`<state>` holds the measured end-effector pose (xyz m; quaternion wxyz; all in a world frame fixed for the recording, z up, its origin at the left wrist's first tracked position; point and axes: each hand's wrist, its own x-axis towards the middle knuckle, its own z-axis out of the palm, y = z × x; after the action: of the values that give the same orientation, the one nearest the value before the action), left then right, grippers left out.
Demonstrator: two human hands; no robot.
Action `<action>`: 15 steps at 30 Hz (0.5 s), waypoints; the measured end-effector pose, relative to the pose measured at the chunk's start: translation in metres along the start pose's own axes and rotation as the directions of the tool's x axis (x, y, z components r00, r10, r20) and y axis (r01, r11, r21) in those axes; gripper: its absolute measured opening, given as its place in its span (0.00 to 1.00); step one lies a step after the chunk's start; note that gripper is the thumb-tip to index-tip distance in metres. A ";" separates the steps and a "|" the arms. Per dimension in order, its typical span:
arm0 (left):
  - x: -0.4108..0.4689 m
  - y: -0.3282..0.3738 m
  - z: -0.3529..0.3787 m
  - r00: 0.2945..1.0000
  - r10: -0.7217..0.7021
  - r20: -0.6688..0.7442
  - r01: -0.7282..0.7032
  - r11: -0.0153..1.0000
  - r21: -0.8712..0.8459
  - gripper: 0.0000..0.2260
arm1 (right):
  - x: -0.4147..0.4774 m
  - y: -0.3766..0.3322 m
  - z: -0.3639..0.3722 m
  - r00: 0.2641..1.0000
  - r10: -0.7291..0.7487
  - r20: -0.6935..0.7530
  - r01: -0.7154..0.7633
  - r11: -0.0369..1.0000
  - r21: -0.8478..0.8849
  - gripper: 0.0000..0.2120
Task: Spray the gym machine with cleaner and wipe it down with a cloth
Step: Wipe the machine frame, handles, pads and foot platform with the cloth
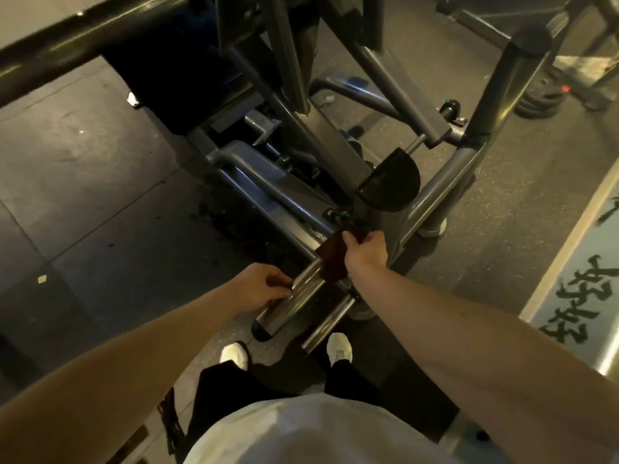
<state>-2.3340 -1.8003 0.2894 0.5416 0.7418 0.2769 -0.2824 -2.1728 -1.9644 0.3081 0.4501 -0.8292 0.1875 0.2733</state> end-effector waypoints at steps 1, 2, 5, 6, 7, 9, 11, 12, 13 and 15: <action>0.002 -0.005 -0.004 0.999 0.021 0.024 -0.021 1.000 -0.005 0.09 | -0.002 0.000 0.003 1.000 -0.003 -0.015 0.003 1.000 0.004 0.20; 0.005 -0.011 -0.007 0.998 0.046 0.051 -0.045 0.999 -0.010 0.09 | -0.006 0.001 0.006 1.000 -0.008 -0.030 0.008 1.000 0.009 0.18; 0.010 -0.023 -0.017 0.983 0.132 0.127 -0.130 0.991 -0.030 0.09 | -0.030 0.011 0.022 0.996 -0.026 -0.080 0.029 0.999 0.043 0.15; 0.011 -0.028 -0.020 0.976 0.157 0.152 -0.152 0.987 -0.044 0.10 | -0.043 0.016 0.029 0.994 -0.021 -0.105 0.028 0.998 0.062 0.14; 0.011 -0.033 -0.022 0.967 0.178 0.182 -0.170 0.984 -0.058 0.10 | -0.057 0.022 0.036 0.991 -0.010 -0.132 0.021 0.997 0.081 0.14; 0.006 -0.044 -0.026 0.948 0.213 0.235 -0.197 0.976 -0.090 0.11 | -0.088 0.041 0.054 0.988 0.015 -0.155 0.003 0.993 0.115 0.13; 0.001 -0.055 -0.029 0.943 0.211 0.256 -0.186 0.976 -0.116 0.13 | -0.120 0.066 0.071 0.987 0.042 -0.154 -0.019 0.989 0.149 0.11; -0.001 -0.061 -0.029 0.942 0.209 0.261 -0.178 0.974 -0.138 0.14 | -0.136 0.078 0.079 0.984 0.055 -0.167 -0.029 0.988 0.153 0.09; -0.003 -0.066 -0.029 0.941 0.203 0.270 -0.159 0.971 -0.178 0.15 | -0.150 0.088 0.086 0.982 0.068 -0.178 -0.040 0.987 0.157 0.08; -0.004 -0.075 -0.031 0.931 0.202 0.305 -0.133 0.964 -0.231 0.17 | -0.163 0.100 0.096 0.976 0.087 -0.198 -0.053 0.984 0.171 0.07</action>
<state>-2.3865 -1.7517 0.2518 0.6762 0.6455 0.1468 -0.3233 -2.3829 -1.9244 0.3027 0.4856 -0.8057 0.2840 0.1857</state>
